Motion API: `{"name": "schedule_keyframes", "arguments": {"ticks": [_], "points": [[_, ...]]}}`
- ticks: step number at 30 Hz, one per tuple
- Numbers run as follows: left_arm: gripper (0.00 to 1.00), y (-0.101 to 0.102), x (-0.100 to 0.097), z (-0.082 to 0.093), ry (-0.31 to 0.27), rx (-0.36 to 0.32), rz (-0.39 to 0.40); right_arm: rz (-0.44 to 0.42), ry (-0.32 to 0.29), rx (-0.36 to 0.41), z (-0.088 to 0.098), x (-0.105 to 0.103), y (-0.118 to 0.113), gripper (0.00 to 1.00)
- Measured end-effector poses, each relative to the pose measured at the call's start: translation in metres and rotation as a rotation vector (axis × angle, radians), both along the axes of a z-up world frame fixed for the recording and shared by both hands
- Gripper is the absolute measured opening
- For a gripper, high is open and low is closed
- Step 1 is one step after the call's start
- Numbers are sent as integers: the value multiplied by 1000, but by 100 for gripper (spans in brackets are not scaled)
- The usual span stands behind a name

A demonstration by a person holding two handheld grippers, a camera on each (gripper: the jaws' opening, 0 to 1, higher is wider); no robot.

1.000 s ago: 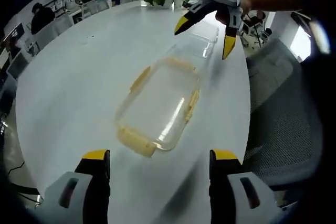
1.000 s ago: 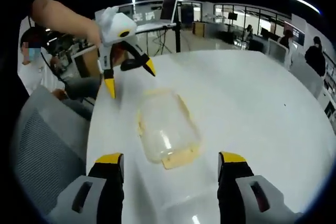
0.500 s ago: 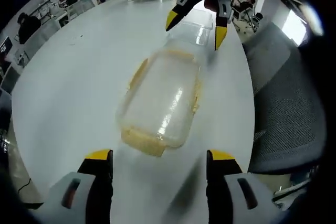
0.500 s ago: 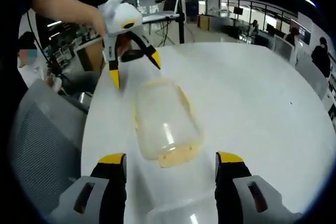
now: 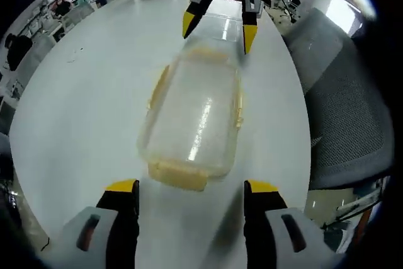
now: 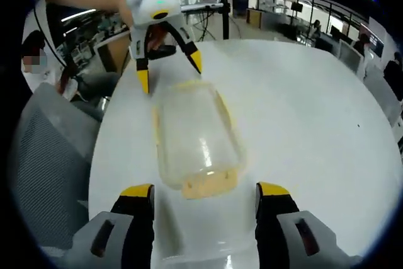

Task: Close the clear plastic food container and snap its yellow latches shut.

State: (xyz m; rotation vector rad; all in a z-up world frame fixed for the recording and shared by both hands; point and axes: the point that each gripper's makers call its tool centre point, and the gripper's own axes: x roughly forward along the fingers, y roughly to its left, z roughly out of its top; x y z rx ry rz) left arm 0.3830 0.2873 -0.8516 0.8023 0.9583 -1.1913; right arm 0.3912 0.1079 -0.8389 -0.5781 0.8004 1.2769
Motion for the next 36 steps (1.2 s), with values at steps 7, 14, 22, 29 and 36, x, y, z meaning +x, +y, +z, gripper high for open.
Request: {"name": "schedule_keyframes", "arguments": {"ticks": [7,14,22,29,36], "points": [[62,1,1,0,2,9,-22,31,-2,-15,-3,-1,6,63],[60,0,0,-3,-8,34,-67,66,-13,-40,-4,-3,8,60],[58,-4,0,-4,-9,48,-95,134,-37,-109,-10,-4,6,57],[56,-7,2,-7,-8,60,-105,152,-48,-136,-12,0,7,53],[55,-8,3,-8,-3,65,-106,166,-59,-168,-13,3,7,48]]}}
